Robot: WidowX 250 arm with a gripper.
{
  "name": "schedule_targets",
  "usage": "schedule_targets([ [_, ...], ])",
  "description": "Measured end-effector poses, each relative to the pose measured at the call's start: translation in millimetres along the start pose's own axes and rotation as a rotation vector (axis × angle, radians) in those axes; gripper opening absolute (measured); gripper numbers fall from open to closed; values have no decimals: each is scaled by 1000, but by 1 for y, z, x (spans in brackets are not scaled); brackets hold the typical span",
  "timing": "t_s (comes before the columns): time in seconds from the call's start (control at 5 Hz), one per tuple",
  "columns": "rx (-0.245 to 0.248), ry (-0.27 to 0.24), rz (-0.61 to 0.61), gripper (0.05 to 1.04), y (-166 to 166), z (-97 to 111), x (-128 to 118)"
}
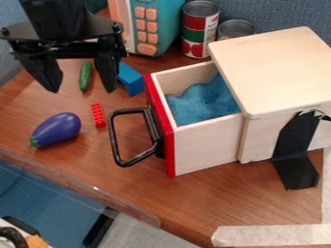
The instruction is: Close the drawer
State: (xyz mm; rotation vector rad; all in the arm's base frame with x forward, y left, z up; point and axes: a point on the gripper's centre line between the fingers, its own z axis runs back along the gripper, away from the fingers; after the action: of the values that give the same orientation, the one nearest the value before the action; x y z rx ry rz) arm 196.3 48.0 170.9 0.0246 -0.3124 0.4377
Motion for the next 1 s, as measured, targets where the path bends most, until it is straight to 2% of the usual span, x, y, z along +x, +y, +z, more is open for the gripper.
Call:
schedule_targets([
  [0.2,-5,14,-10,1000,-1,-3,-3],
  [0.4,-34,61,-90,999,17,-15,-3],
  [0.6,-37,35,-231,1000,34,-21,-1],
  [0.8,-31,38,-326,1000,57,-34,1],
  [1.0,-17,79,-441,1000,84,-54,2],
])
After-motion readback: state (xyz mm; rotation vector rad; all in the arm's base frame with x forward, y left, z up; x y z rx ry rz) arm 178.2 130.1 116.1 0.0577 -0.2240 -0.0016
